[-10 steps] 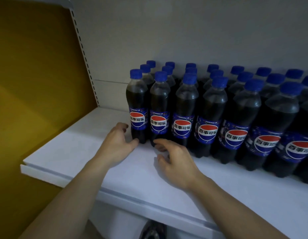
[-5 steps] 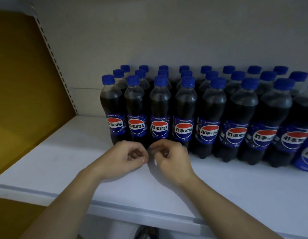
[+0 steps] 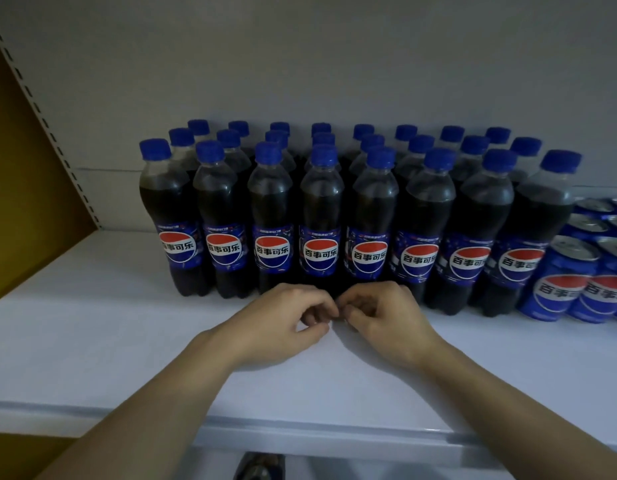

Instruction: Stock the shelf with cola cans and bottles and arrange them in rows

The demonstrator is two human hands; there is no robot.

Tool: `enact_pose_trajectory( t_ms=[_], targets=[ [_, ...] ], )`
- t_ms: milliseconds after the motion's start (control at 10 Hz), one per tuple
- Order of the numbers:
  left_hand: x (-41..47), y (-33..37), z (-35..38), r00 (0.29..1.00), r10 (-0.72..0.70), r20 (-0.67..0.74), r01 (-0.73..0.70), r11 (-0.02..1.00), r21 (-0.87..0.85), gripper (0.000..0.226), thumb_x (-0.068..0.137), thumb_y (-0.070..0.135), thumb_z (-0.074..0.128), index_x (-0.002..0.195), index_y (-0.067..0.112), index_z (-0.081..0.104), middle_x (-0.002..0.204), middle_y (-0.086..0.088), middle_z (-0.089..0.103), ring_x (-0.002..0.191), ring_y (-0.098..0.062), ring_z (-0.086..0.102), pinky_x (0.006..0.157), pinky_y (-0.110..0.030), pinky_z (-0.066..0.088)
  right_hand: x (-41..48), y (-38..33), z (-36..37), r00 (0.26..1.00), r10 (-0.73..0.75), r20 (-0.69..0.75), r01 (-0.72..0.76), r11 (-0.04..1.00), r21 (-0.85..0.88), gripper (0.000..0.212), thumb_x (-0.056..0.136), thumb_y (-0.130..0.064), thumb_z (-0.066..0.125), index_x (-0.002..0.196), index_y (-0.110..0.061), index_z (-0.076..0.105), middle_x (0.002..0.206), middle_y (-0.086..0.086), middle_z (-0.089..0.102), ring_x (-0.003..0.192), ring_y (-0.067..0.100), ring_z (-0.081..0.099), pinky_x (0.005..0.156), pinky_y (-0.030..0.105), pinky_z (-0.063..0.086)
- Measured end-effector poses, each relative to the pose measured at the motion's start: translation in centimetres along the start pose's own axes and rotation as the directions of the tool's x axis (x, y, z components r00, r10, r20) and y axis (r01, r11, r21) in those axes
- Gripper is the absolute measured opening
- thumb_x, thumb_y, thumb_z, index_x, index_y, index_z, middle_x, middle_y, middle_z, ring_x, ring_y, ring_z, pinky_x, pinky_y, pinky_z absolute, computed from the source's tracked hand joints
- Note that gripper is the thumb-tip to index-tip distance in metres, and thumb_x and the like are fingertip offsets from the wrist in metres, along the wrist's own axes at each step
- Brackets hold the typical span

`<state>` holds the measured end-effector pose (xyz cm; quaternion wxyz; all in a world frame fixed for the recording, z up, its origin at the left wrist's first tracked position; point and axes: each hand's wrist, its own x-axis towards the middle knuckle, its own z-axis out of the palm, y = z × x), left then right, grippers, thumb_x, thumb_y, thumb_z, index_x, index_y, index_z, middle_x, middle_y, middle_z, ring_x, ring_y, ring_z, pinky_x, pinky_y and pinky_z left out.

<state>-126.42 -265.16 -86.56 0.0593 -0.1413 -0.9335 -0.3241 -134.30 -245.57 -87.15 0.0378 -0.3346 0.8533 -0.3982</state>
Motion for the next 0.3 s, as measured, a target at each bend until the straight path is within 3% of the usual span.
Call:
enact_pose_trajectory(
  t_ms=[200,300],
  targets=[
    [0.7,0.7,0.9,0.998,0.057,0.012,-0.057,0.998,0.007,0.013,0.092,0.019,0.067,0.101,0.027,0.070,0.096,0.018,0.064,0.093,-0.006,0.065,0.081,-0.028,0.055,-0.8,0.8,0.3,0.999,-0.038,-0.014,0.039,0.995,0.087,0.025,0.085,-0.005,0.062,0.091,-0.026,0.074,0.082,-0.014,0.073,0.083,0.006,0.069,0.075,0.025,0.054],
    [1.1,1.3,1.0,0.998,0.062,0.024,-0.061,0.998,-0.021,0.015,0.092,0.016,0.067,0.104,0.025,0.071,0.101,0.017,0.065,0.098,-0.004,0.066,0.085,-0.023,0.054,-1.2,0.8,-0.2,0.998,-0.061,-0.027,0.064,0.992,0.105,0.024,0.085,-0.004,0.062,0.093,-0.025,0.073,0.083,-0.014,0.072,0.084,0.007,0.069,0.074,0.023,0.054]
  ],
)
